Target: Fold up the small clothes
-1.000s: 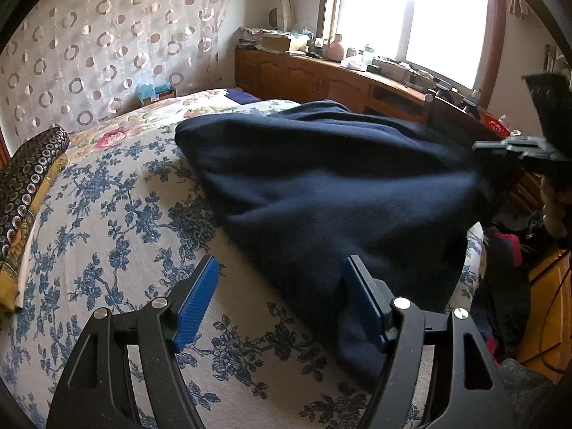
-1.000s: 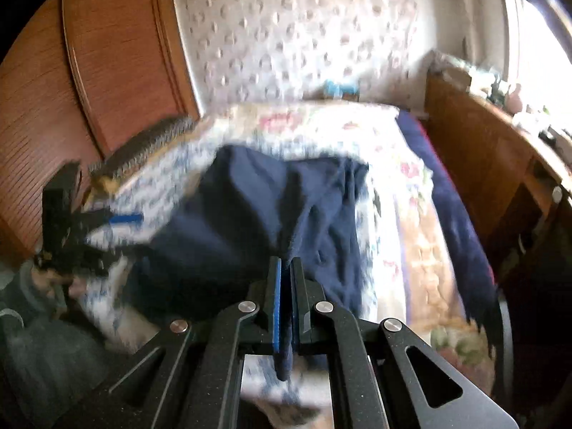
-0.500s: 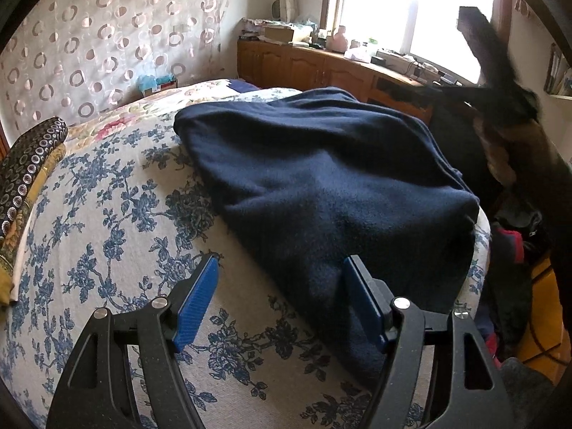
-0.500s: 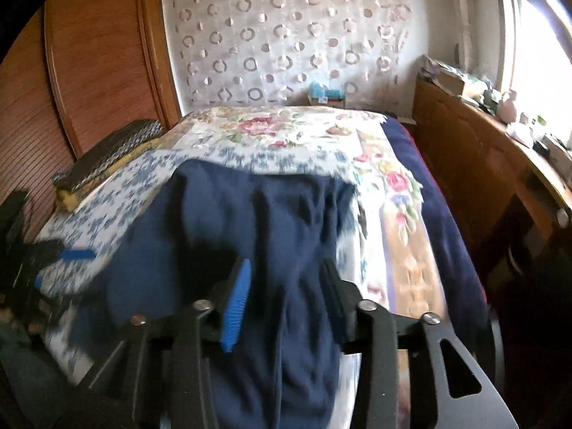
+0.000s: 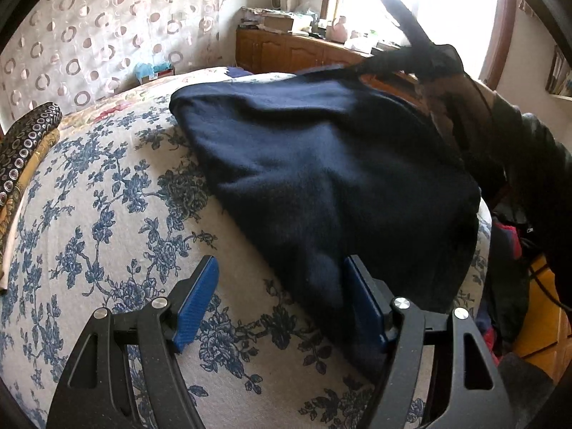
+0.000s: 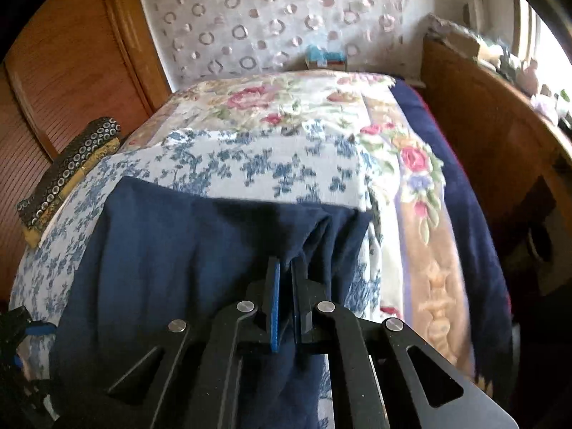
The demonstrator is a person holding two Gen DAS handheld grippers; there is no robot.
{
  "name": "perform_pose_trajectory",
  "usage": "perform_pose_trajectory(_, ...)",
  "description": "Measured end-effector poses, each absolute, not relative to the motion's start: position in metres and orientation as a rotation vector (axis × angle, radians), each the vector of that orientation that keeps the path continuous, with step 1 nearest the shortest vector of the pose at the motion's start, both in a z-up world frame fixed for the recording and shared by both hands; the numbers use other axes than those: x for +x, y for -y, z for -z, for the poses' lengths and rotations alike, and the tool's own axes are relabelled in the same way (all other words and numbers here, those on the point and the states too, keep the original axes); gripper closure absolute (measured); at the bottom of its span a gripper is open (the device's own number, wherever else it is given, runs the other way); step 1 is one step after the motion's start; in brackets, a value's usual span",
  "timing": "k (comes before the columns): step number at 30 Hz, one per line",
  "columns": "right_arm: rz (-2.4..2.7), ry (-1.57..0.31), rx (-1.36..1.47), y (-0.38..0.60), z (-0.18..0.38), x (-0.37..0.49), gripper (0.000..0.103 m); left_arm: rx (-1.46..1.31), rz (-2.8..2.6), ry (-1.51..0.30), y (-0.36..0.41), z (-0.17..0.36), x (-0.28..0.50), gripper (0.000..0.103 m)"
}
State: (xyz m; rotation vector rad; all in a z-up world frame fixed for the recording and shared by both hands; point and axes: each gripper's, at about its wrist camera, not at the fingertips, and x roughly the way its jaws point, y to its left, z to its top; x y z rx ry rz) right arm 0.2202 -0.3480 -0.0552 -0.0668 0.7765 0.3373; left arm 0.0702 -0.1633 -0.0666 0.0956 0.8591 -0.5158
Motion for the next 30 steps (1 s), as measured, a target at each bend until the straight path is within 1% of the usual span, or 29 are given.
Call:
perform_pose_trajectory(4,-0.19,-0.673,-0.113,0.352,0.041,0.222,0.1,0.1,0.517,-0.866,0.165,0.068,0.069,0.03)
perform_pose_trajectory(11,-0.171,-0.696,-0.177,0.337,0.047,0.225,0.1,0.09,0.523,-0.876,0.164,0.068,0.071,0.03)
perform_pose_trajectory(13,-0.169,-0.694,-0.187,0.335,0.045,0.219,0.09,0.092,0.523,-0.875,0.164,0.068,0.072,0.03)
perform_pose_trajectory(15,-0.173,-0.682,-0.202,0.333,0.039,0.206,0.068,0.092,0.523,-0.876,0.164,0.068,0.073,0.03)
perform_pose_trajectory(16,-0.181,-0.674,-0.208,0.333,0.035,0.197,0.064,0.092,0.524,-0.876,0.164,0.068,0.073,0.03)
perform_pose_trajectory(17,-0.187,-0.667,-0.212,0.332,0.033,0.188,0.061,0.092,0.523,-0.876,0.164,0.069,0.072,0.03)
perform_pose_trajectory(21,-0.255,-0.645,-0.2,0.33,0.033,0.146,0.06,0.095,0.522,-0.878,0.165,0.068,0.071,0.03)
perform_pose_trajectory(23,-0.288,-0.643,-0.194,0.327,0.035,0.123,0.056,0.096,0.526,-0.883,0.165,0.068,0.069,0.03)
perform_pose_trajectory(24,-0.305,-0.64,-0.195,0.324,0.038,0.111,0.055,0.093,0.53,-0.885,0.165,0.068,0.066,0.032)
perform_pose_trajectory(25,-0.322,-0.637,-0.195,0.322,0.04,0.099,0.05,0.09,0.536,-0.886,0.164,0.067,0.064,0.034)
perform_pose_trajectory(27,-0.349,-0.633,-0.194,0.319,0.044,0.079,0.047,0.074,0.558,-0.906,0.164,0.067,0.06,0.04)
perform_pose_trajectory(28,-0.358,-0.638,-0.193,0.318,0.047,0.07,0.046,0.069,0.569,-0.909,0.164,0.066,0.057,0.04)
perform_pose_trajectory(29,-0.368,-0.646,-0.194,0.316,0.05,0.062,0.043,0.067,0.579,-0.912,0.163,0.066,0.054,0.041)
perform_pose_trajectory(30,-0.374,-0.651,-0.192,0.318,0.052,0.056,0.041,0.068,0.588,-0.915,0.163,0.066,0.05,0.044)
